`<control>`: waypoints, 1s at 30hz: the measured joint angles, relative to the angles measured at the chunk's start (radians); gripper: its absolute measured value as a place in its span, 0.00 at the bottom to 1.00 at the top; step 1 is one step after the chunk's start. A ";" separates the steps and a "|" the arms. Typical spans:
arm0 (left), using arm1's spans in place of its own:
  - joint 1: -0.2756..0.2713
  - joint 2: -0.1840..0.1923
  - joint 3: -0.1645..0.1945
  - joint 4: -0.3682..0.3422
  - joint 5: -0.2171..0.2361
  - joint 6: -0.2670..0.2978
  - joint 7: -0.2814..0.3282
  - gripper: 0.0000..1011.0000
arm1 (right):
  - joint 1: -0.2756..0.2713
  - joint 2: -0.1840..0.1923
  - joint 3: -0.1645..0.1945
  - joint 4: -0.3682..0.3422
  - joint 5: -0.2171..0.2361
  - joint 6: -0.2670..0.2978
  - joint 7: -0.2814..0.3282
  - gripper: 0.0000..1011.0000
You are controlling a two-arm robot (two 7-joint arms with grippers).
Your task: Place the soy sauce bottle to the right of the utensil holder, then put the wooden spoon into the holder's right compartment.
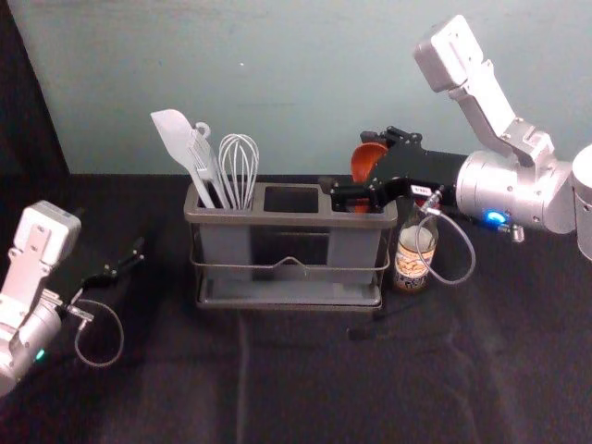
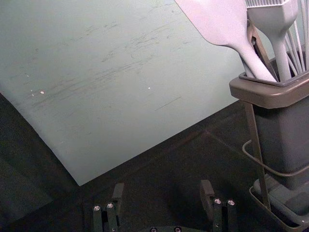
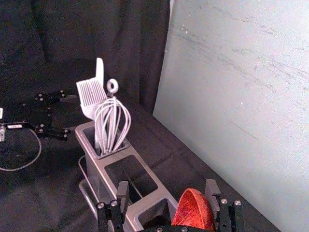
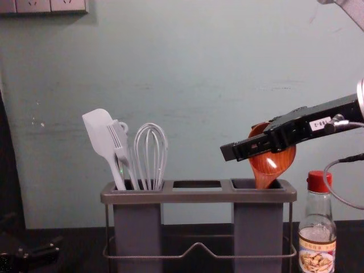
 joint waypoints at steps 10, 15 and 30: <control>0.000 0.000 0.000 0.000 0.000 0.000 0.000 1.00 | -0.011 0.005 -0.004 -0.043 -0.035 0.028 -0.036 0.99; 0.000 0.000 0.000 0.000 0.000 0.000 0.000 1.00 | -0.044 0.012 0.010 -0.104 -0.074 0.032 -0.088 0.99; 0.000 0.000 0.000 0.000 0.000 0.000 0.000 1.00 | -0.219 0.046 0.110 -0.299 -0.134 -0.012 -0.202 0.99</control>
